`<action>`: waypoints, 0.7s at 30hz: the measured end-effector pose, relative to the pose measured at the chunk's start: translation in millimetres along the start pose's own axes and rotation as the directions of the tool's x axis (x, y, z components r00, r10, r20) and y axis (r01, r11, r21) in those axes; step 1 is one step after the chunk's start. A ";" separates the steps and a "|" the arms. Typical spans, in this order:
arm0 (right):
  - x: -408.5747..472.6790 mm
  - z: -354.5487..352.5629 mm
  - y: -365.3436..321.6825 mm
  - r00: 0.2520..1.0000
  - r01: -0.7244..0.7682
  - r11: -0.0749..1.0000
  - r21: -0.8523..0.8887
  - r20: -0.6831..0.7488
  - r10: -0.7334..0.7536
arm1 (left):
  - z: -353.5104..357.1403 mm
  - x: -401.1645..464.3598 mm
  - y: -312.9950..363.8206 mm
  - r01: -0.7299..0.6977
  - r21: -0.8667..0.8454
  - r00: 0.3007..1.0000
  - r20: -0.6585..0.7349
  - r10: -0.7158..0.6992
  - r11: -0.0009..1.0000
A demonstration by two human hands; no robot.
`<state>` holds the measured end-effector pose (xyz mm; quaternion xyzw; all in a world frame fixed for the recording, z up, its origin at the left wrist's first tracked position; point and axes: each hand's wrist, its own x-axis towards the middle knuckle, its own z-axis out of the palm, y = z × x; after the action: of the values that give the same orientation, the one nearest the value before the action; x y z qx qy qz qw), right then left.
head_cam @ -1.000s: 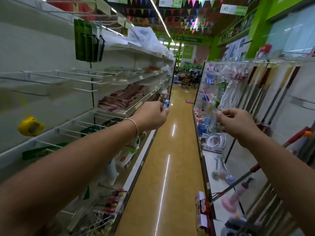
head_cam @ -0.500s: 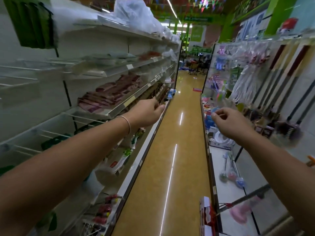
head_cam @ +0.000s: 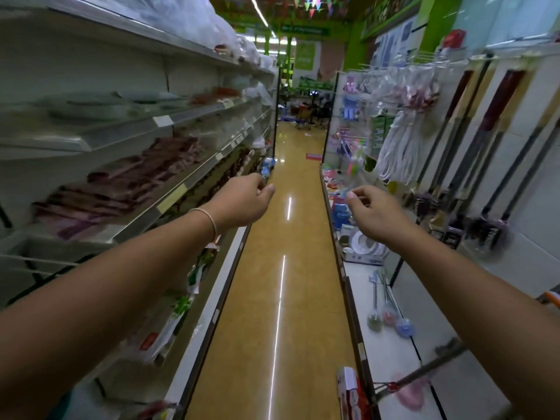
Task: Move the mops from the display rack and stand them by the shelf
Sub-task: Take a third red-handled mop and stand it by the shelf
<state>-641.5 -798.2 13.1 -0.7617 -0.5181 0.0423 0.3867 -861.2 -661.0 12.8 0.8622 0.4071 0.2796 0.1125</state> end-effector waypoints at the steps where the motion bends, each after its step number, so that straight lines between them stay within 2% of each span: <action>1: 11.4 2.9 1.3 1.000 -0.006 1.000 -0.017 -0.010 0.006 | 5.2 14.9 -4.3 -0.009 -0.007 1.000 0.005 0.010 1.000; 7: 90.9 13.5 2.5 0.996 -0.048 0.997 -0.056 -0.076 0.044 | 24.6 114.6 -27.9 -0.066 -0.022 0.998 0.020 0.067 0.998; 12: 165.5 16.8 -3.3 0.985 -0.097 0.992 -0.079 -0.154 0.084 | 30.0 199.3 -38.7 -0.154 -0.039 0.988 -0.019 0.153 0.987; 21: 232.3 37.7 25.2 0.969 -0.160 0.984 -0.071 -0.201 0.143 | 78.3 275.0 -40.9 -0.291 -0.180 0.956 -0.082 0.281 0.940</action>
<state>-533.3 -590.8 48.9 -0.8157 -0.4192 -0.0254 0.3977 -701.5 -421.7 38.8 0.8895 0.2518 0.3541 0.1414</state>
